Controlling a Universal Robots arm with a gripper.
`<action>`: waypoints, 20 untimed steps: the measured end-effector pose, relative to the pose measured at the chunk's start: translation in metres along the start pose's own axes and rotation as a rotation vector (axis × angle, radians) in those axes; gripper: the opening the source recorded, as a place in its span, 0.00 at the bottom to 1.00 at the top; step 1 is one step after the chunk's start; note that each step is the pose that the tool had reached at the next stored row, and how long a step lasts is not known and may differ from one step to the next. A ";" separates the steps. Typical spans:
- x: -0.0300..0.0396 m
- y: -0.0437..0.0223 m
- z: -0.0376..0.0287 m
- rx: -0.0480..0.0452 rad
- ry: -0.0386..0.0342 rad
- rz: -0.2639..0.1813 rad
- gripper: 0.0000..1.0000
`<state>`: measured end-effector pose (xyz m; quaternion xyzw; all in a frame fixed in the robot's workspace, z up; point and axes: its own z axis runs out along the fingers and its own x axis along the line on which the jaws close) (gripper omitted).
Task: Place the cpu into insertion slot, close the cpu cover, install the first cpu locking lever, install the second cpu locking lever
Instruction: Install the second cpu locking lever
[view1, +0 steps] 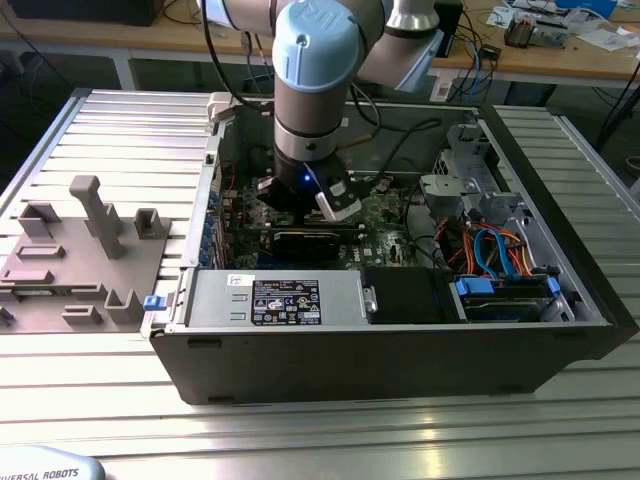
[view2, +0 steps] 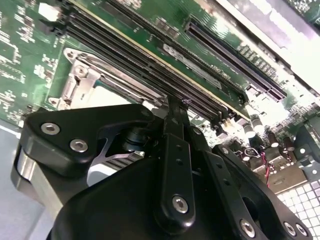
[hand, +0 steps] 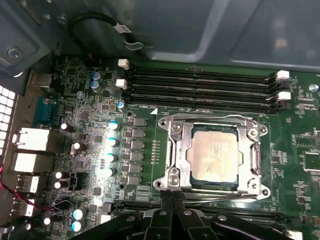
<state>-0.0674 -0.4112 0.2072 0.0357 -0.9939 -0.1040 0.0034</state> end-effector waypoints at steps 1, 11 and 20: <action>0.0018 0.0005 0.0011 -0.0004 0.0000 0.000 0.11; 0.0065 0.0076 0.0097 -0.0135 -0.0001 -0.003 0.11; 0.0063 0.0102 0.0126 -0.0196 0.0014 -0.014 0.11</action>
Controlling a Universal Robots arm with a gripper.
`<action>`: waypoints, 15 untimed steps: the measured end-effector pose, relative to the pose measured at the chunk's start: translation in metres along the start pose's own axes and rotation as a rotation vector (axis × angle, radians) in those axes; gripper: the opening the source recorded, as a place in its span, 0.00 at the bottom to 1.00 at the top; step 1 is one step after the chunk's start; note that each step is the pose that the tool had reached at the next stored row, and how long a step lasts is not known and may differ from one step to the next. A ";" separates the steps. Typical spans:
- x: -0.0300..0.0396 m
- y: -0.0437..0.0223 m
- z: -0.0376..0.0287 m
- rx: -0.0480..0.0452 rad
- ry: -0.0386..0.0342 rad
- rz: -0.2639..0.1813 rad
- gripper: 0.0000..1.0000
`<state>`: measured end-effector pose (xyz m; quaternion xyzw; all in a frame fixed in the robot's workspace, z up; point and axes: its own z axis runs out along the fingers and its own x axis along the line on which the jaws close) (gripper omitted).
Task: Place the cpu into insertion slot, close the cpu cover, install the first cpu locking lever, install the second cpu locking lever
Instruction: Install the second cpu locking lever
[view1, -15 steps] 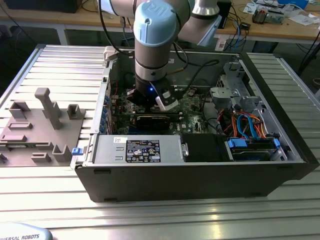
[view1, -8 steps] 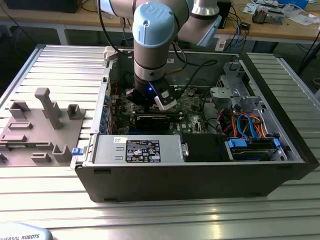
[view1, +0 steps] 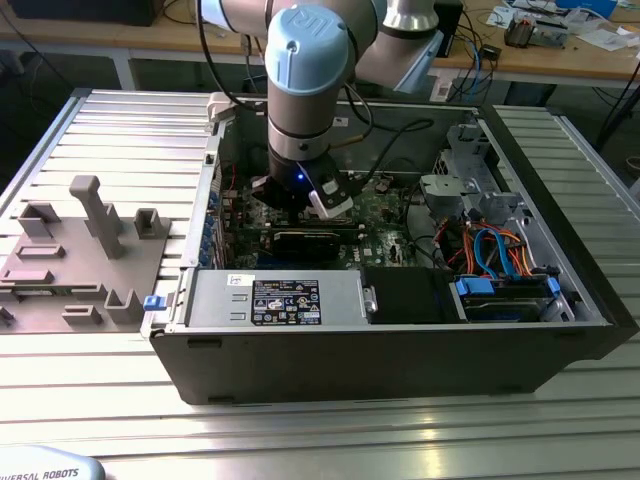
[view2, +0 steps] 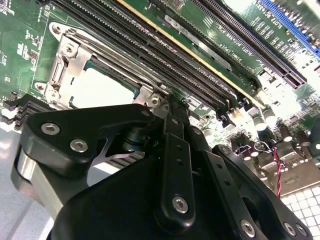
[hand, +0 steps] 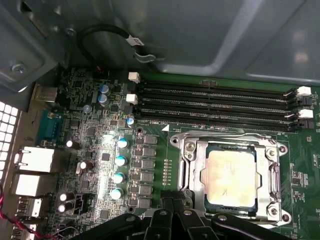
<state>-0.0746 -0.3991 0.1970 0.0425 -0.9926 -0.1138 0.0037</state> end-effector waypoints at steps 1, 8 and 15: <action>0.0001 -0.0006 -0.0002 0.0003 0.0001 0.000 0.11; -0.0008 -0.0021 -0.0021 0.0007 0.0006 -0.002 0.11; -0.0103 -0.0017 -0.0036 0.0022 0.0027 -0.002 0.11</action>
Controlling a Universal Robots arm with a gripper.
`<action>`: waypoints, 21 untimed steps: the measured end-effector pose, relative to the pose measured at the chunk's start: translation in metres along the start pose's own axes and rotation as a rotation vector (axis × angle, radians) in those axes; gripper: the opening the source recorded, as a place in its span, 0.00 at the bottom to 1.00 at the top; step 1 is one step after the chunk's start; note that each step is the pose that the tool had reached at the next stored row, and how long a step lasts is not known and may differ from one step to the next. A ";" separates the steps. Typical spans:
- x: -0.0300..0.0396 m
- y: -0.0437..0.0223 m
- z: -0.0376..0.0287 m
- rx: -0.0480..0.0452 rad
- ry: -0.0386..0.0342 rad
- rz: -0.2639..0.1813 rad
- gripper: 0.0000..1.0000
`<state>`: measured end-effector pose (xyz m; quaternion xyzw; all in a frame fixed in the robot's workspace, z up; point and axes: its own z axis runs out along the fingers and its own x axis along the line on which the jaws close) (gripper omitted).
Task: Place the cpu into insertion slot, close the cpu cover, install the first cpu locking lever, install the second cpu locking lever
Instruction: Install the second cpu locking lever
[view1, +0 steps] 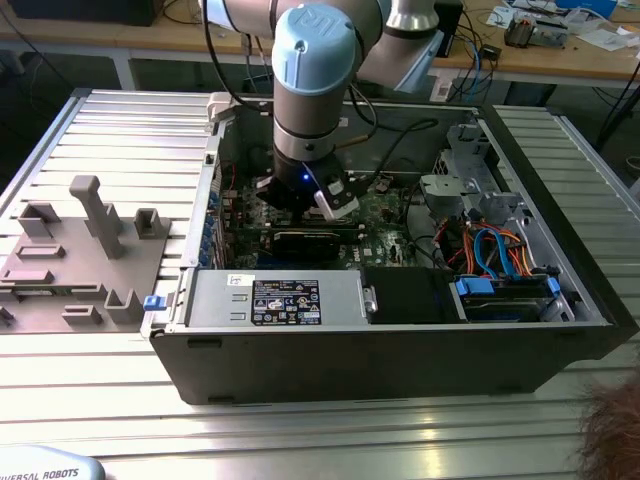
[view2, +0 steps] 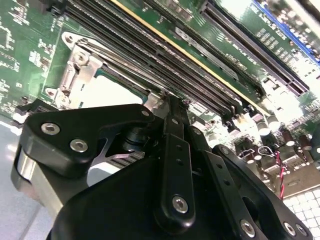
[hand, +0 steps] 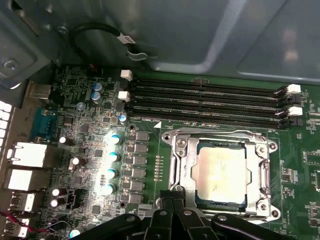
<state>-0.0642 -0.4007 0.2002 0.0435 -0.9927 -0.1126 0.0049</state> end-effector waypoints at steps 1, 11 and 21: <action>-0.0037 0.0002 0.0000 0.0007 0.0016 0.000 0.11; -0.0249 0.0013 0.0002 0.0026 0.0144 0.003 0.11; -0.0496 0.0016 0.0003 0.0042 0.0295 0.006 0.11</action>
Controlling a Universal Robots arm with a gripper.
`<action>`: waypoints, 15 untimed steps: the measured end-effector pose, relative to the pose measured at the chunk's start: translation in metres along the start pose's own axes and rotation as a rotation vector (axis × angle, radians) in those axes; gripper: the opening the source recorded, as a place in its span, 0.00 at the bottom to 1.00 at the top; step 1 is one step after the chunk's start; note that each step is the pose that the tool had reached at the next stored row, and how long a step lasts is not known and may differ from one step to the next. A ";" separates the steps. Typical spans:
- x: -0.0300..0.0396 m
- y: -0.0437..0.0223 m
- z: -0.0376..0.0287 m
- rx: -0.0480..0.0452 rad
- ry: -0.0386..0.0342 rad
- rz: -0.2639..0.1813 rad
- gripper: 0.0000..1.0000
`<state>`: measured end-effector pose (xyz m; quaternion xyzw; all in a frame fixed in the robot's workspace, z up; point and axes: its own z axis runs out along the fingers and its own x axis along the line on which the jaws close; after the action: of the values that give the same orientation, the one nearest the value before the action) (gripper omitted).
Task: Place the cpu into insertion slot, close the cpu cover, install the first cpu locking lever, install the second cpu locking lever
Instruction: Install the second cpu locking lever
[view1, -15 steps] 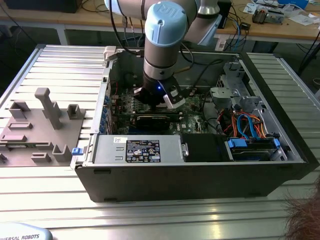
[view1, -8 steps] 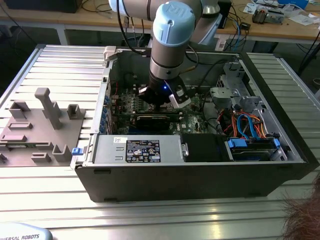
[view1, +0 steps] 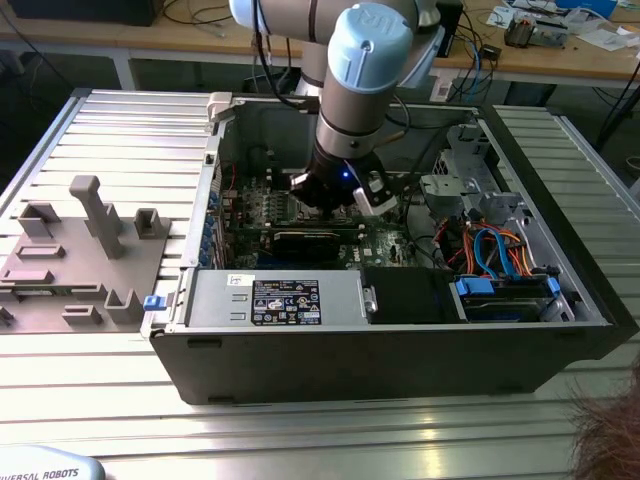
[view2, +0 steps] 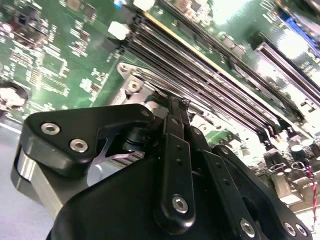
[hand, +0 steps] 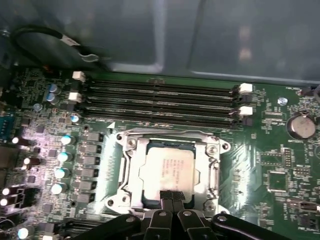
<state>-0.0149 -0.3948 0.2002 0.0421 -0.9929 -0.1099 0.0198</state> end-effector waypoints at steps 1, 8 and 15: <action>-0.0022 0.0003 0.0000 0.0001 0.0012 0.000 0.11; -0.0229 0.0033 0.0000 0.0013 0.0127 0.002 0.11; -0.0263 0.0056 -0.0086 0.0024 0.0142 0.002 0.11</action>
<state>0.0112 -0.3888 0.2090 0.0418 -0.9929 -0.1084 0.0269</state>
